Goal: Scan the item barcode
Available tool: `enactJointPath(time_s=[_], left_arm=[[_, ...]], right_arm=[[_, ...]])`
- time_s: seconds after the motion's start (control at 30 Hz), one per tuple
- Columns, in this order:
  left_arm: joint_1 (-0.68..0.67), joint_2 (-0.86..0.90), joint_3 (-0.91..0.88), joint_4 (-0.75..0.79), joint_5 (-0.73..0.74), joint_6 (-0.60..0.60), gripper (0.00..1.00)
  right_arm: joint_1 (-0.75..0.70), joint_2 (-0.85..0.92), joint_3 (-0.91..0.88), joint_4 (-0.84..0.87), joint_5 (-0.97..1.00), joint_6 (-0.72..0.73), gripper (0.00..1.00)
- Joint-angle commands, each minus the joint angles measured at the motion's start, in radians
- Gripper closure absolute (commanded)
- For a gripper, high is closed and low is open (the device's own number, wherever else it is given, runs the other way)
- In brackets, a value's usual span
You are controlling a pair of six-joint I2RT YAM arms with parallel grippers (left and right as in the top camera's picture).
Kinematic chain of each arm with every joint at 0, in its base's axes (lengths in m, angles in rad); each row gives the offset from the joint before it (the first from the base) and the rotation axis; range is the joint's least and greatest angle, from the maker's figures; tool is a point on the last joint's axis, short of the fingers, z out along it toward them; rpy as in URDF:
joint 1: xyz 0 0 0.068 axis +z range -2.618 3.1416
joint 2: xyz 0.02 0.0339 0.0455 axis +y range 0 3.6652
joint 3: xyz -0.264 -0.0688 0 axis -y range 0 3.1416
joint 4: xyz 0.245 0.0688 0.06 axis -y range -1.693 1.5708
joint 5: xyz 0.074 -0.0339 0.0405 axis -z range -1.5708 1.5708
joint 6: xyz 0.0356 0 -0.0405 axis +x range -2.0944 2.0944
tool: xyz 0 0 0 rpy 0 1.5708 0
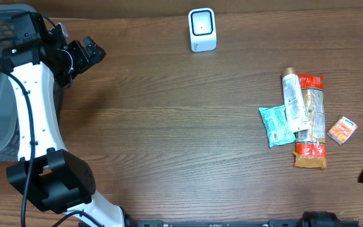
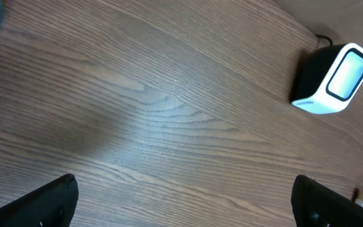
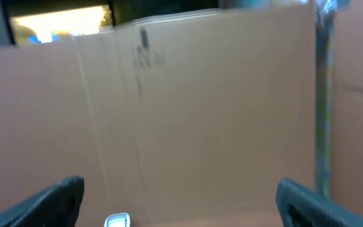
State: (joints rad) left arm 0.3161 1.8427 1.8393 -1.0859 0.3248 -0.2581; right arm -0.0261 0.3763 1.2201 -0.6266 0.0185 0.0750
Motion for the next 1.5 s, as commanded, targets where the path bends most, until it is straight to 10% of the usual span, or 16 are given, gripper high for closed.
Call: enactJointPath(time_s=[0.0, 0.7, 1.47], left_arm=[[0.003, 0.001, 0.026, -0.002, -0.003, 0.015, 0.0], [0.003, 0.001, 0.026, -0.002, -0.003, 0.015, 0.0], [0.003, 0.001, 0.026, -0.002, -0.003, 0.015, 0.0]], right_arm=[[-0.016, -0.083, -0.138, 0.107, -0.08, 0.004, 0.0], [-0.016, -0.373, -1.066, 1.002, -0.163, 0.034, 0.0], [-0.013, -0.373, -1.212, 0.554, -0.154, 0.03, 0.0]])
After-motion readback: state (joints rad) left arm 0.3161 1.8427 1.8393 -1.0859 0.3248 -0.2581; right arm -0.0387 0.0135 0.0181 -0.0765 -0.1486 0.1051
